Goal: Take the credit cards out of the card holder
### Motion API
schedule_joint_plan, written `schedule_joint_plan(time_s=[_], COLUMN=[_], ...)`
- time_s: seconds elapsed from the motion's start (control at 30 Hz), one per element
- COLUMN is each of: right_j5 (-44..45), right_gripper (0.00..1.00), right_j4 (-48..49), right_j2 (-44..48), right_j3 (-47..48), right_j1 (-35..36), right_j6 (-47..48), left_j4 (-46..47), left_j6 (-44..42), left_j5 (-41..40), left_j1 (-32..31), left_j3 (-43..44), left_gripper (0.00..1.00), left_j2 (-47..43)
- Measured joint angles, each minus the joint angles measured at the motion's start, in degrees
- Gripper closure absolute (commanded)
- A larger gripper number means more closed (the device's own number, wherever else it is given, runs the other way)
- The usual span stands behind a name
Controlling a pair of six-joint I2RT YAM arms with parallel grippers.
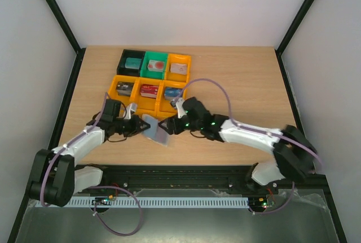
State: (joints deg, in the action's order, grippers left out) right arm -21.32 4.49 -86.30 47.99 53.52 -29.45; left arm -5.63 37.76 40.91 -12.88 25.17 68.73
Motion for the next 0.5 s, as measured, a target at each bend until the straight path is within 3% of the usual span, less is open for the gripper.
schedule_joint_plan(time_s=[0.17, 0.27, 0.37, 0.5], right_j5=[-2.8, -3.5, -4.4, -6.9], right_gripper=[0.17, 0.14, 0.14, 0.12], right_j4=[-2.2, -2.4, -2.5, -2.5], right_j2=[19.3, 30.5, 36.6, 37.6], right_j3=[-0.3, -0.3, 0.3, 1.9], right_j1=[-2.3, -3.3, -3.8, -3.8], right_j6=[8.2, 12.1, 15.3, 18.6], left_j4=[-9.9, -17.6, -25.4, -30.0], left_j6=[-9.7, -18.5, -27.1, -35.7], left_j5=[5.4, 8.3, 10.5, 12.4], left_j1=[-1.2, -2.0, -2.3, -2.3], left_j3=[13.1, 24.5, 36.4, 47.6], left_gripper=[0.98, 0.98, 0.98, 0.98], left_j2=[-4.0, -5.7, -6.7, -9.3])
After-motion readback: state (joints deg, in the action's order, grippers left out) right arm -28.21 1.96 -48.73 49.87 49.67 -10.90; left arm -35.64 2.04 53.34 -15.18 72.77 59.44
